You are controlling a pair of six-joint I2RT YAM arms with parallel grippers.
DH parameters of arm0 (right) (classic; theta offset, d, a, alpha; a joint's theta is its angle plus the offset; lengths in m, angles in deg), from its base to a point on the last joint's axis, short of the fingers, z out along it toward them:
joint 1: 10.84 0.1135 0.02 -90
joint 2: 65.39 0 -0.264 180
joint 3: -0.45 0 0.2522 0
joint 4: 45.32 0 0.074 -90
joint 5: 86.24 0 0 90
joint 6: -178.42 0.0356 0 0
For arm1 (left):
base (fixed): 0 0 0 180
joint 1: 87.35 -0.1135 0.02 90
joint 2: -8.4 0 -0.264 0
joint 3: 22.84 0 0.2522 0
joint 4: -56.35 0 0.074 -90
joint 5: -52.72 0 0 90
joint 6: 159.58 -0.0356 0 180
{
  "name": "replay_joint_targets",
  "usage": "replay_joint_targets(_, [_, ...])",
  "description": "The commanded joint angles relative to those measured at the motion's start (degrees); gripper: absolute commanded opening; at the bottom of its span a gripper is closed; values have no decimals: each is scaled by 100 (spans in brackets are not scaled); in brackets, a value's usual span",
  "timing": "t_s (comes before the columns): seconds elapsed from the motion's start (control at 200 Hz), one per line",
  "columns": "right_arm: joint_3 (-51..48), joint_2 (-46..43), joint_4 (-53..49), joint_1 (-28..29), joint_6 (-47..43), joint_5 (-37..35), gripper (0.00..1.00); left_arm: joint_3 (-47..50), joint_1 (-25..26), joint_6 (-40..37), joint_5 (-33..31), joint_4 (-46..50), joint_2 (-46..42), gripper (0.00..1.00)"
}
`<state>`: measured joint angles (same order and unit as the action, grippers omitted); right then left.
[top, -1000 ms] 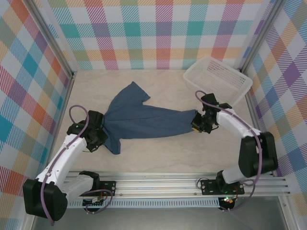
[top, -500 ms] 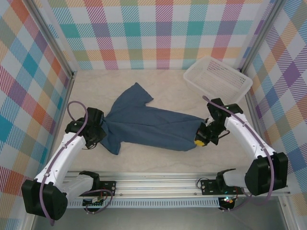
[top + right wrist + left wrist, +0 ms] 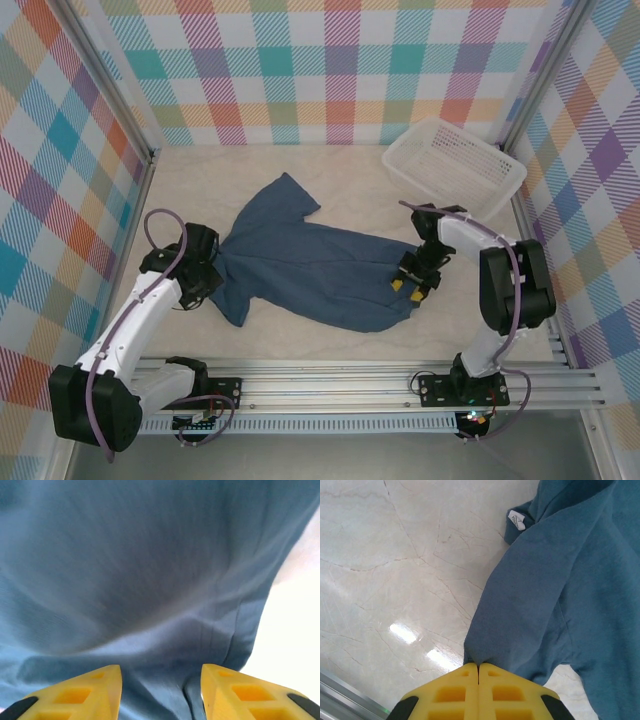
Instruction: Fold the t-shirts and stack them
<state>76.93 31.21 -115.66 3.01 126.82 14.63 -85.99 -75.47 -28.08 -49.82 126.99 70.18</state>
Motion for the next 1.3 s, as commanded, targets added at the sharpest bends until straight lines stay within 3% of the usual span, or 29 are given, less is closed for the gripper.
replay_joint_targets(0.0, [-145, -966, -86, 16, -51, -822, 44, -181, 62, -95, -3, 101, -50, 0])
replay_joint_targets(0.115, [-771, -2230, -607, 236, 26, -1017, 34, -178, 60, -76, -34, 174, -164, 0])
replay_joint_targets(0.22, [-1353, -3053, -1068, 739, 217, -797, 16, -202, 64, -108, 9, 192, -210, 0])
replay_joint_targets(0.305, [-1803, -3204, -986, 1207, 449, -476, 11, -215, 65, -162, 56, 192, -175, 0])
replay_joint_targets(0.42, [-1873, -2966, -400, 1259, 583, -439, 11, -216, 60, -183, 154, 153, -117, 0])
replay_joint_targets(0.505, [-1395, -2656, -113, 1027, 449, -964, 13, -260, 60, -211, 146, 189, -138, 0])
replay_joint_targets(0.66, [-807, -1678, 685, 301, 324, -1109, 16, -289, 60, -247, 103, 235, -266, 0])
replay_joint_targets(0.82, [-126, -58, 971, 316, 174, -664, 14, -274, 60, -205, 80, 309, -377, 0])
replay_joint_targets(0.98, [50, 689, 1352, 323, 208, -773, 13, -235, 60, -153, 24, 393, -529, 0])
replay_joint_targets(1.295, [2594, 2923, 1790, 330, -387, -980, 13, -184, -49, -37, -49, 530, -577, 0])
